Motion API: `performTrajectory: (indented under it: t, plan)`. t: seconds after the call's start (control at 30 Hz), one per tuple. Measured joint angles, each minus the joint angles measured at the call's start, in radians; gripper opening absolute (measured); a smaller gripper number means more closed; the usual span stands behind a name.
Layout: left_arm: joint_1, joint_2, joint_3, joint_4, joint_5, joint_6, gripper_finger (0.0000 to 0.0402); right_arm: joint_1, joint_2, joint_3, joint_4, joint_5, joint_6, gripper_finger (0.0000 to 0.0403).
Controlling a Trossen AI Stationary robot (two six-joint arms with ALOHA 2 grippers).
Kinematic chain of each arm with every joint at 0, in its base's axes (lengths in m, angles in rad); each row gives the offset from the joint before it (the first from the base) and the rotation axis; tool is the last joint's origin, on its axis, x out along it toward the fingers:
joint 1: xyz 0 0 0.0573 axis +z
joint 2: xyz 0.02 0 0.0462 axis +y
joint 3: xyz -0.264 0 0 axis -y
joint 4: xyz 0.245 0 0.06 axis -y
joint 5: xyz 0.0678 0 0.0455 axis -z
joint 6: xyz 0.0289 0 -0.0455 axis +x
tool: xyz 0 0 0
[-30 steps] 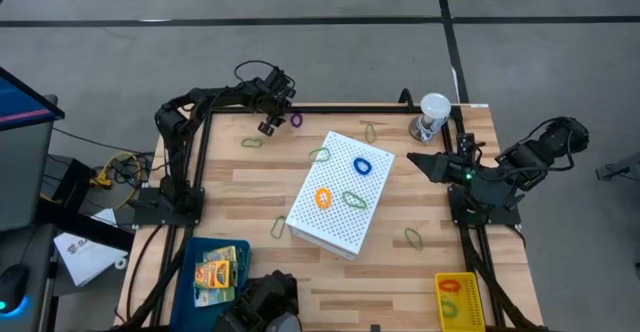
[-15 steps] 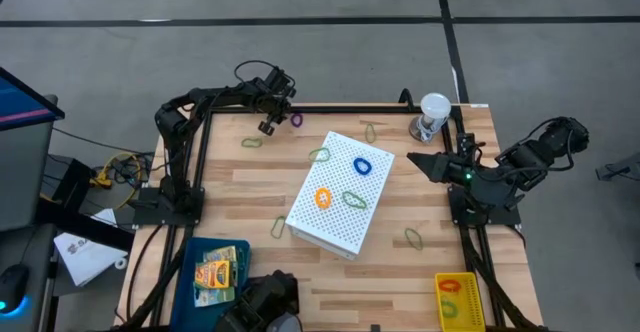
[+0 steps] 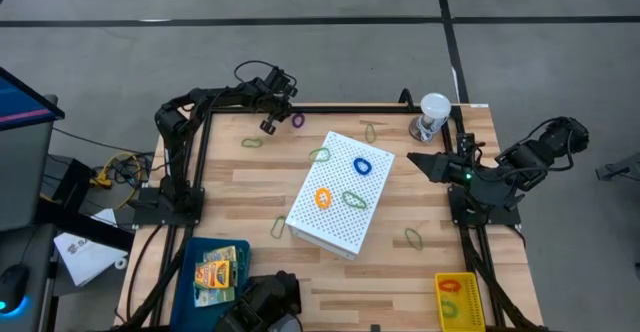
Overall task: Pick & Place Office Desk Supplies
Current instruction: Put the purple spring keychain into the yellow bin
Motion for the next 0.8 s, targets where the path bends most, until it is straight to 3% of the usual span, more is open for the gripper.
performTrajectory:
  t: [0.33,0.47,0.8]
  plan:
    - [-0.029,-0.013,0.0,0.025,0.011,0.0,0.0,0.001,0.001,0.0,0.001,0.0,0.005,0.0175]
    - [-0.033,-0.044,0.0,-0.002,-0.037,0.001,0.0,0.003,0.001,0.0,0.001,-0.001,0.005,0.0175]
    - [-0.042,-0.11,0.0,-0.06,-0.048,0.083,0.0,0.002,0.002,0.0,0.003,-0.003,0.005,0.0175]
